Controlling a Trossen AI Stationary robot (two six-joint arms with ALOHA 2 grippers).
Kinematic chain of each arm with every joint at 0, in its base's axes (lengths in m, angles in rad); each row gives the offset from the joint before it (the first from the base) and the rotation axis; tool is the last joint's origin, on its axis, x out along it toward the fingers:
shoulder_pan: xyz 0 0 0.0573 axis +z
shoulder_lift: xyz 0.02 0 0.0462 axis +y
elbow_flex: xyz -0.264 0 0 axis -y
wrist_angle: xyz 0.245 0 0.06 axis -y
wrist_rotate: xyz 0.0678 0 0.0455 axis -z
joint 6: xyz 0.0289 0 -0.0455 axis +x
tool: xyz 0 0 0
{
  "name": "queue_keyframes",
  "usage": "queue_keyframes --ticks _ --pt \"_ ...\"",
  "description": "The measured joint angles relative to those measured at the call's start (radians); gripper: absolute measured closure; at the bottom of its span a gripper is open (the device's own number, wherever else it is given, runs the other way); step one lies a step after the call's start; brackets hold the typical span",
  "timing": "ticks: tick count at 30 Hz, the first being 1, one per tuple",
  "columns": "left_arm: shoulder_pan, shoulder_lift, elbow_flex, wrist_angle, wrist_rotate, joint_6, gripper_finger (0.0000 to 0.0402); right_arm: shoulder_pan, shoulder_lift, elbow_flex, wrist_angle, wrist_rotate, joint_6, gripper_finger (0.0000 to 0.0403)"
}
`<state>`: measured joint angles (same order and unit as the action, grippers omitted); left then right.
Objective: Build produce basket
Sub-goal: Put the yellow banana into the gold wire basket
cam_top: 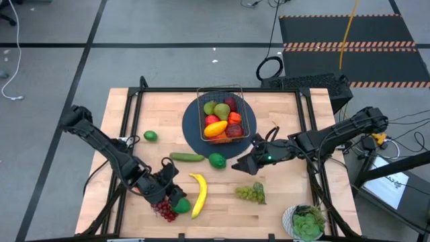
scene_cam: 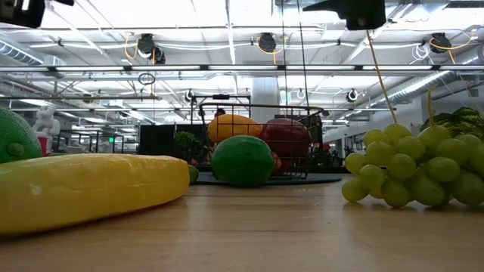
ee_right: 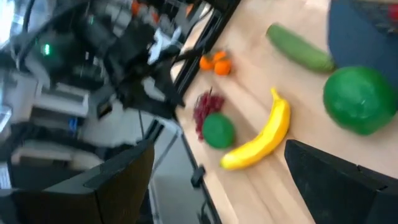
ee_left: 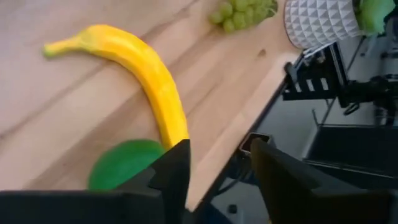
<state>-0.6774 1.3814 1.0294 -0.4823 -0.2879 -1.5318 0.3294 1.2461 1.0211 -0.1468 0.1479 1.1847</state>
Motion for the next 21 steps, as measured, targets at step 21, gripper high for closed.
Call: queue_keyframes --ticks 21 --pt "0.14 0.087 0.001 -0.036 0.135 -0.15 0.0218 -0.02 -0.006 0.0 -0.344 -0.307 -0.334 0.0046"
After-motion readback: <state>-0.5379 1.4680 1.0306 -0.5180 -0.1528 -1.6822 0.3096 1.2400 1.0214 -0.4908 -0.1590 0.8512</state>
